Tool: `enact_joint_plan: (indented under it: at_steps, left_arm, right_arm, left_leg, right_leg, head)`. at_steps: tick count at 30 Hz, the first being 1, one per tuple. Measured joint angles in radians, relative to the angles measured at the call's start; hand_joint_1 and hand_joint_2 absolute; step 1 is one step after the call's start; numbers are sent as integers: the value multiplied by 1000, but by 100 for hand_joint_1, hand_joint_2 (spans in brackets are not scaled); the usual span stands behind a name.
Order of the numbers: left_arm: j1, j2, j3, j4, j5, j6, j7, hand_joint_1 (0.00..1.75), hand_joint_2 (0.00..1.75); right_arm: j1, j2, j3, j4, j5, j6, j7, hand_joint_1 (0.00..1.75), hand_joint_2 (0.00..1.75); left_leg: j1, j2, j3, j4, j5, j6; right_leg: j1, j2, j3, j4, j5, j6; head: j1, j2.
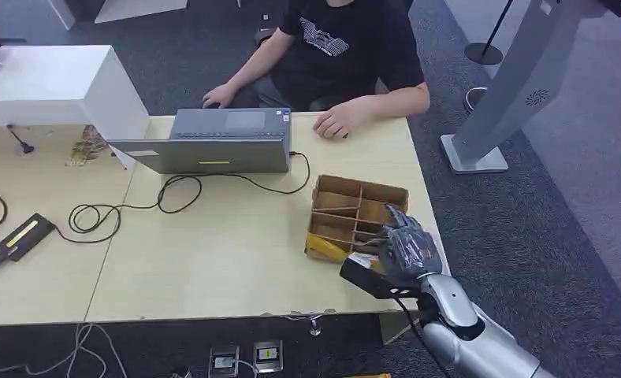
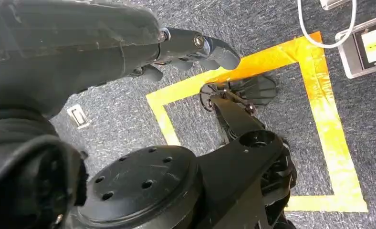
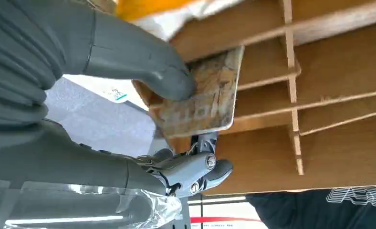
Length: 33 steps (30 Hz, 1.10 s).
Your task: Pass the card to the sensor for recognition and then transmit it.
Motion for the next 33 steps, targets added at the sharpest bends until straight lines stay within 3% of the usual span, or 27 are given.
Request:
enact_joint_plan:
  at_steps: [18,23,26,33]
  left_arm:
    - [1,1,-20,0,-3,0,21,0,0]
    - [1,1,-27,0,-2,0,35,0,0]
    - [-2,1,-45,0,-2,0,37,0,0]
    - [-11,0,-60,0,-6,0,38,0,0]
  right_arm:
    - [-9,8,0,22,13,-28,0,175,175]
    - [-37,2,-12,-21,116,-71,49,175,175]
    - [-82,-8,-52,-106,241,-153,68,175,175]
    - [-149,-10,-90,-208,312,-168,64,175,175]
  left_leg:
    - [0,0,1,0,0,0]
    - [0,1,1,0,0,0]
    - [0,1,1,0,0,0]
    - [0,1,1,0,0,0]
  right_leg:
    - [0,0,0,0,0,0]
    - [0,1,0,0,1,0]
    - [0,1,0,0,1,0]
    - [0,1,0,0,1,0]
  head:
    - [0,0]
    - [0,0]
    - [0,0]
    - [0,0]
